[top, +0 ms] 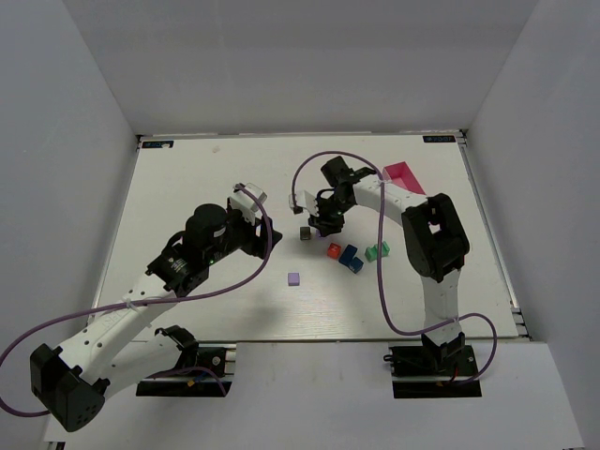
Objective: Build the wood block tower
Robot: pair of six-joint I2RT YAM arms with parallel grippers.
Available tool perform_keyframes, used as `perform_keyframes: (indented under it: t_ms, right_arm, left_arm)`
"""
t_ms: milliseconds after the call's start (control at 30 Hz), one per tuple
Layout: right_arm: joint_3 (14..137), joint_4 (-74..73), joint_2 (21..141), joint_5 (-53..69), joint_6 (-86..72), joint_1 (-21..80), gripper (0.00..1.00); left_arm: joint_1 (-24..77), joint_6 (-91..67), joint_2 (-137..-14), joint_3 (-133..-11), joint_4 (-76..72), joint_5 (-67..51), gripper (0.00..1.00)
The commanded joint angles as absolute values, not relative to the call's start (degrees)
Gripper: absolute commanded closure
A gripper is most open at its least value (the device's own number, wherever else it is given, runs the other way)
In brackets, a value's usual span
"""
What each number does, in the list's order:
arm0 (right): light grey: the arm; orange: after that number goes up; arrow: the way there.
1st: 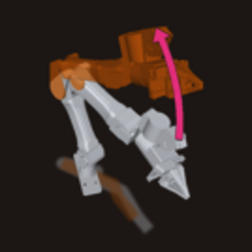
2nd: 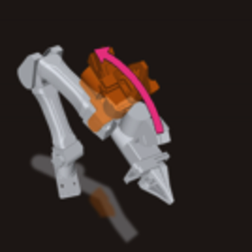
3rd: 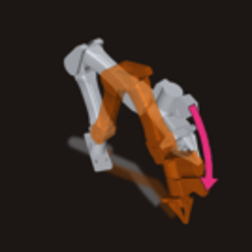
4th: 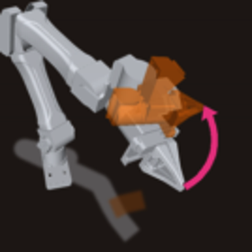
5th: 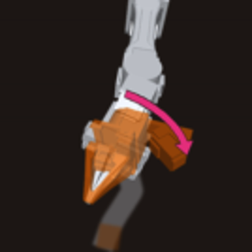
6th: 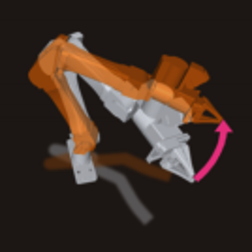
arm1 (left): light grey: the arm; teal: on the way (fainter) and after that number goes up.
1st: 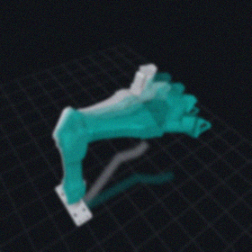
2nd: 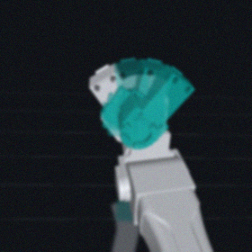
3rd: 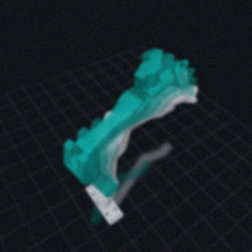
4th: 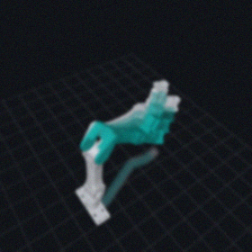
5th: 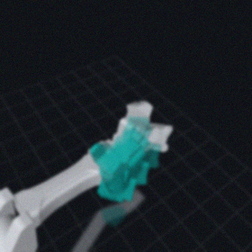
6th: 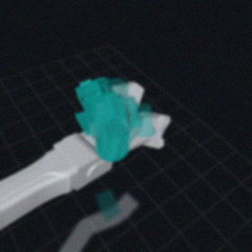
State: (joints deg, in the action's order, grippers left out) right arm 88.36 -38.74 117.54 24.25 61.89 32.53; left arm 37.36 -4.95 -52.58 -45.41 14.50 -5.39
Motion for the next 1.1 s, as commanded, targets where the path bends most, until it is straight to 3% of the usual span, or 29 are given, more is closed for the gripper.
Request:
perform_keyframes:
  t_ms: [0, 567, 733, 1067]
  right_arm:
    - [89.65, -38.23, 118.30, 24.43, 60.73, 33.40, 0.72]
    - [89.03, -38.41, 118.39, 23.82, 59.94, 33.66, 0.68]
    - [89.03, -38.32, 118.74, 23.38, 59.85, 33.58, 0.61]
    - [89.12, -37.88, 118.83, 23.38, 59.50, 33.66, 0.38]
  left_arm:
    - [37.62, -4.92, -52.21, -45.35, 13.62, -6.24, 0.25]
    - [37.62, -4.92, -52.21, -45.35, 13.62, -6.24, 0.25]
    - [37.62, -4.92, -52.21, -45.35, 13.62, -6.24, 0.25]
    - [37.62, -4.92, -52.21, -45.35, 13.62, -6.77, 0.25]
